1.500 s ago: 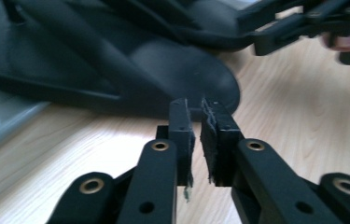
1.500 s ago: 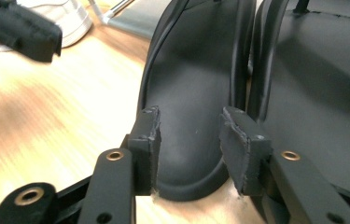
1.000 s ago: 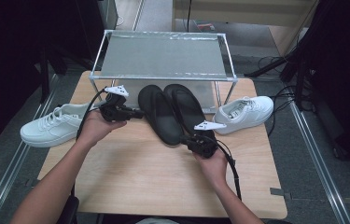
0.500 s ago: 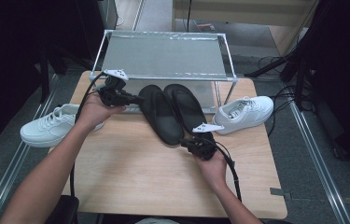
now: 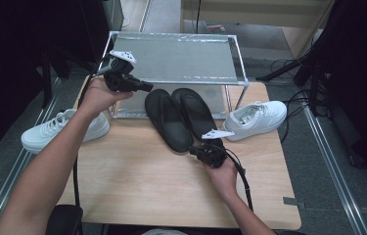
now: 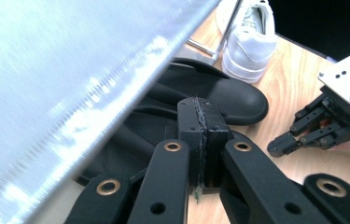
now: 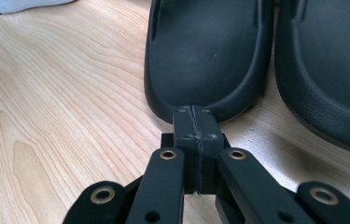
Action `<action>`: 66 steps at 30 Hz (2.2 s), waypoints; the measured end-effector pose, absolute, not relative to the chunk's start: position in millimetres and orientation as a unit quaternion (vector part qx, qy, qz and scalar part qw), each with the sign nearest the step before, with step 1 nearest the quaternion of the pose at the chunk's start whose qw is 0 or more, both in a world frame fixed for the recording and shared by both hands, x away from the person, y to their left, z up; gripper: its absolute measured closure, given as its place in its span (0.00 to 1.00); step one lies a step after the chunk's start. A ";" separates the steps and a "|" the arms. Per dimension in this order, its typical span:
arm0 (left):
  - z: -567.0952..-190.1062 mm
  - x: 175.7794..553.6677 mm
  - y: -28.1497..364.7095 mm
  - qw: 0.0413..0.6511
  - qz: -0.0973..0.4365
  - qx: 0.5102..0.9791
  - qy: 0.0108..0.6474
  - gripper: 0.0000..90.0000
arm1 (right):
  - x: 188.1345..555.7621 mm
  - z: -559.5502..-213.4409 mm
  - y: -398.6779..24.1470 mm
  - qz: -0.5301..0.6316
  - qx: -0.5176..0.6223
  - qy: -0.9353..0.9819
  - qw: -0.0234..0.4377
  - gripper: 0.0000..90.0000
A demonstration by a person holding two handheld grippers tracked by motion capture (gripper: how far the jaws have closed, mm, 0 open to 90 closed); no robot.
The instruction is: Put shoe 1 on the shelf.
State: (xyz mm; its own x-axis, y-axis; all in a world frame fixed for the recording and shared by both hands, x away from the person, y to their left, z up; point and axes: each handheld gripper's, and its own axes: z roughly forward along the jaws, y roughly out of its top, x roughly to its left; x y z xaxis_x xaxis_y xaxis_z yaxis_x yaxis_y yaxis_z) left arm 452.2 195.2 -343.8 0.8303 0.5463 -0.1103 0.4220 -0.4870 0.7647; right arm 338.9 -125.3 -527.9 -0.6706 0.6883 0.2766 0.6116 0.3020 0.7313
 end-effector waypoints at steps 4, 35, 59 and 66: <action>-334.4 466.5 198.0 0.429 0.081 0.854 0.284 1.00 | 340.7 -529.1 -126.8 0.428 0.404 0.807 0.047 1.00; -356.5 504.5 200.3 0.407 0.083 0.859 0.300 1.00 | 359.7 -536.9 -97.2 0.423 0.398 0.811 0.074 1.00; -357.0 505.1 200.0 0.406 0.082 0.857 0.308 1.00 | 391.7 -524.0 -48.3 0.439 0.390 0.807 0.059 1.00; -357.5 506.0 201.5 0.408 0.079 0.856 0.306 1.00 | 402.7 -523.3 -31.2 0.437 0.387 0.810 0.061 1.00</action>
